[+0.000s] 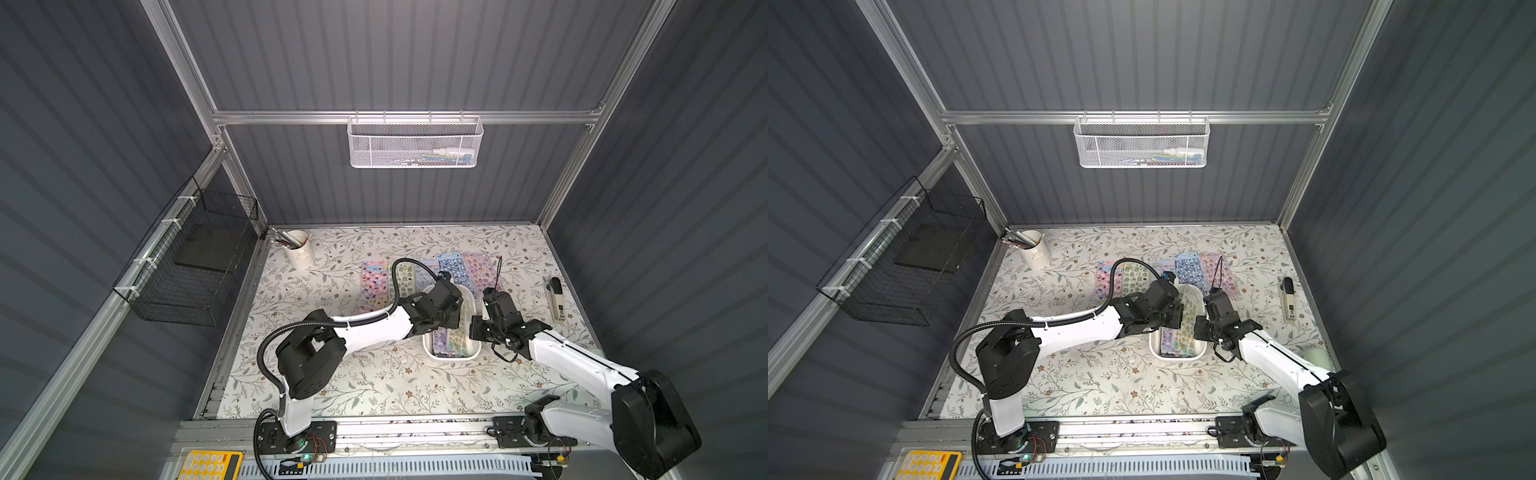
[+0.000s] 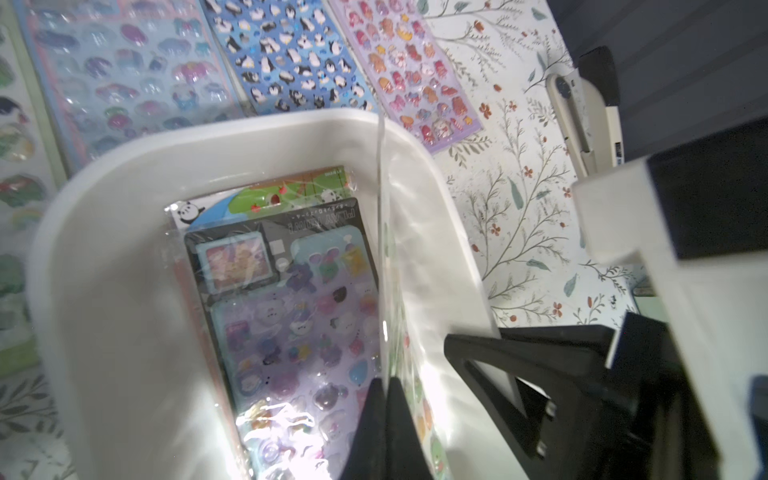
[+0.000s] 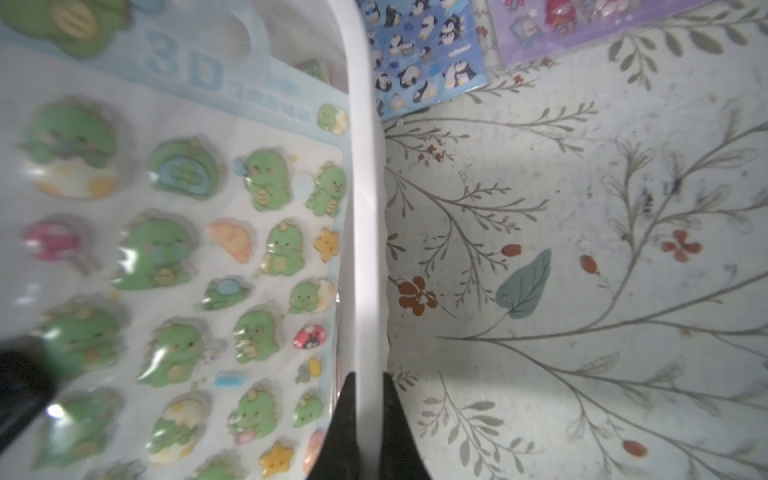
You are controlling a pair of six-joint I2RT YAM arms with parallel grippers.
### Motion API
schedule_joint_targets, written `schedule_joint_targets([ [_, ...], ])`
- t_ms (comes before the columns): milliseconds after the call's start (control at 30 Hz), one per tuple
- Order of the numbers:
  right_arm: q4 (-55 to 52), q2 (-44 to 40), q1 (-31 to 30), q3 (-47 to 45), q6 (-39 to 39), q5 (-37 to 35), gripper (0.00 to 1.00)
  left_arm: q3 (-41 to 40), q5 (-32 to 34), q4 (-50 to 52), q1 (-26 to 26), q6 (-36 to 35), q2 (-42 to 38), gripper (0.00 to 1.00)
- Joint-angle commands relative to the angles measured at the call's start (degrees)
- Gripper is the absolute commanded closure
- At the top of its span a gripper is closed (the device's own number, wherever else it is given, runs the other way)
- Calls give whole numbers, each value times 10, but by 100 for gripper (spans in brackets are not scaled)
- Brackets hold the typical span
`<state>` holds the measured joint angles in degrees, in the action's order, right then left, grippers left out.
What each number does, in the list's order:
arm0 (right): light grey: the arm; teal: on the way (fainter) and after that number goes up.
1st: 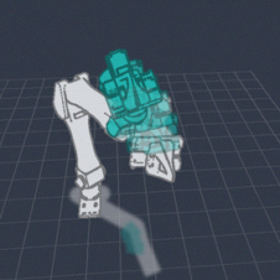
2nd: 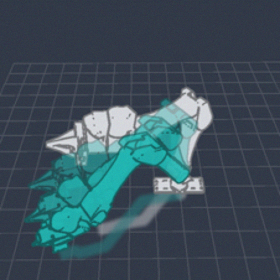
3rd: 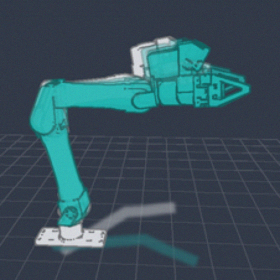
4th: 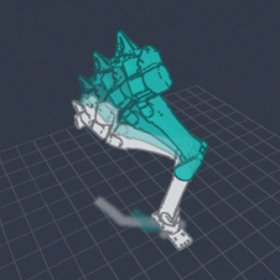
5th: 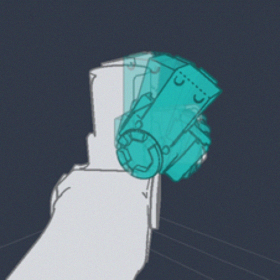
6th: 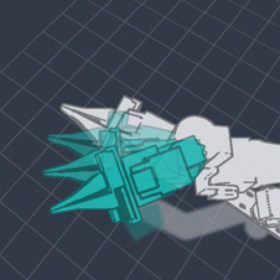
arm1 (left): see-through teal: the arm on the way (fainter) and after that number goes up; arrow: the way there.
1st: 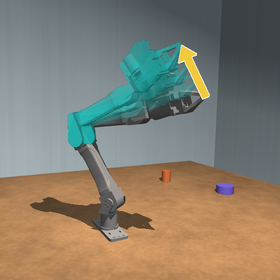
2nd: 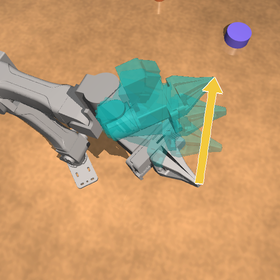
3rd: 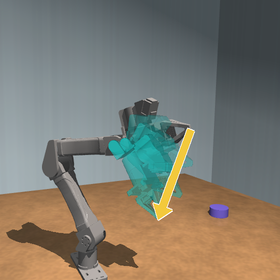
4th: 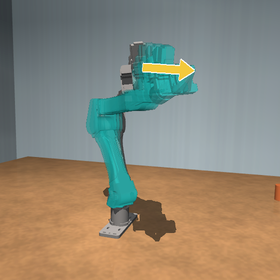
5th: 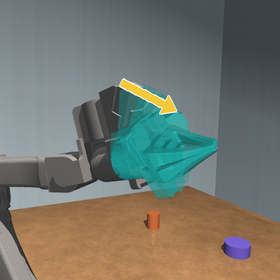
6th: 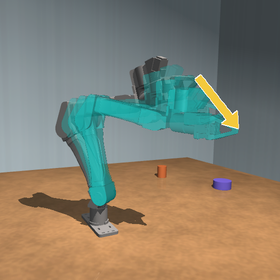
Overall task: Take the stickers out of the storage box
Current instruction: Pick up the sticker from the storage box.
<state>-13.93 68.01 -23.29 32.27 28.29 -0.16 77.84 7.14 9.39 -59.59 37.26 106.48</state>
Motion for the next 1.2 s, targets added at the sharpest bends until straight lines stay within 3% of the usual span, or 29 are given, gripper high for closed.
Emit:
schedule_joint_targets([
  [0, -9, -23, -1, 20, 7, 1, 94, 20, 13, 10, 0, -30, -49, 99],
  [267, -56, -65, -1, 44, 1, -6, 94, 11, -7, 42, 26, -77, -130, 100],
  [500, -80, -84, -1, 74, -12, 5, 93, -41, -77, 77, 122, -106, -239, 100],
  [633, -80, -79, -2, 94, -23, 26, 94, -54, -58, 136, 161, -139, -286, 100],
  [767, -88, -72, -4, 109, -33, 43, 94, -74, -85, 178, 226, -150, -324, 100],
  [933, -71, -53, -5, 126, -53, 75, 93, -75, -135, 229, 312, -197, -329, 98],
  [1167, -24, -17, -8, 126, -51, 114, 93, -73, -227, 237, 439, -246, -276, 99],
])
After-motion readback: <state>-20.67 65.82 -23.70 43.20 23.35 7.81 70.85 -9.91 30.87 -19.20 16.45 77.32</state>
